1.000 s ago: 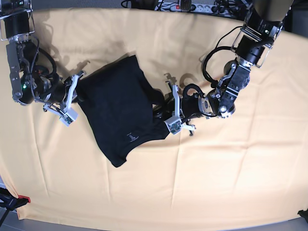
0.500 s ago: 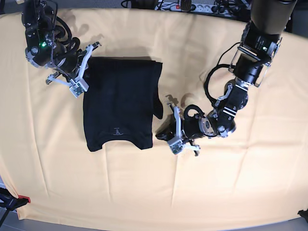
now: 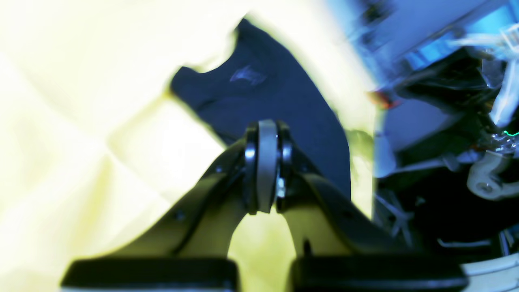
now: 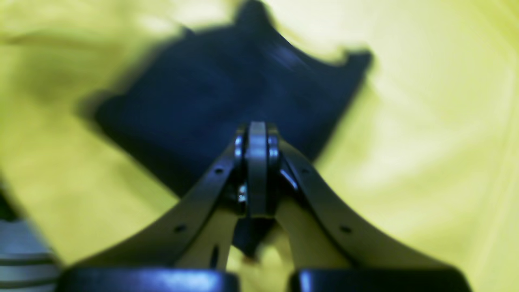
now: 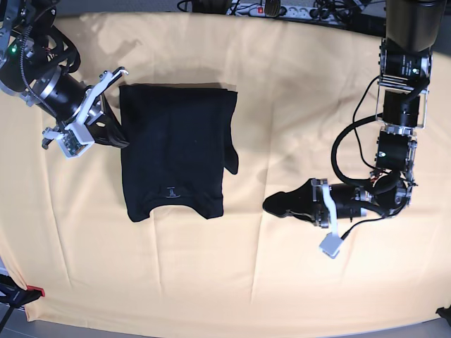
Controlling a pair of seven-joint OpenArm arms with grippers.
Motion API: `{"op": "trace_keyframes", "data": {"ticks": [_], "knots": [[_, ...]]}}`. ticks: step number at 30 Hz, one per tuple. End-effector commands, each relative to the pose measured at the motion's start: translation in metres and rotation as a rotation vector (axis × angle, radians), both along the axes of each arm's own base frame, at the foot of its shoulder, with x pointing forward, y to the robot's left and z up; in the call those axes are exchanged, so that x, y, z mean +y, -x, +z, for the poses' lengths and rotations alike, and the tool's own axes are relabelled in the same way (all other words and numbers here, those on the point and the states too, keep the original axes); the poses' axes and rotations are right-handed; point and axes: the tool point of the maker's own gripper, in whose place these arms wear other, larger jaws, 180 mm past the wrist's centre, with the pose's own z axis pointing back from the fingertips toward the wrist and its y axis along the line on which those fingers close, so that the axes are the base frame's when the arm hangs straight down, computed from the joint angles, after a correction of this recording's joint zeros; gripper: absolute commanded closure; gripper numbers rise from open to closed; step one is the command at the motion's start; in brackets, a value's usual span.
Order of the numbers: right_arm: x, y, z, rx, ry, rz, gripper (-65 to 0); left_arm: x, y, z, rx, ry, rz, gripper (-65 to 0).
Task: Fold the T-shirt properly
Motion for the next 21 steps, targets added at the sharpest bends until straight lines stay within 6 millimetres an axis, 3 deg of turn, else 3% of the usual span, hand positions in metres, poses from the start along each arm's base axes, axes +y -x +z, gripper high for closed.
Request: {"op": "trace_keyframes", "data": {"ticks": [1,7,12,16,21], "knots": [[0.005,0.002,0.015,-0.047,-0.04,0.036,0.0,0.007,-0.002,0.01,-0.035,-0.006,0.003,0.0],[0.009,0.028,0.035,-0.04,-0.18,0.146,0.0,0.018,0.035,0.012,-0.098,-0.018,0.013,0.0],[-0.007,0.052,0.024,0.052,-0.198,0.101,0.0,0.011,0.098,0.02,-0.197,-0.09,-0.071,0.0],[-0.038,0.079,-0.003,0.191,-0.102,-0.003,0.0,0.009,0.149,0.029,-0.261,-0.148,-0.119,0.0],[-0.077,0.109,-0.008,0.268,0.002,-0.136,0.0,0.019,0.203,0.034,-0.269,-0.235,-0.132,0.0]]}}
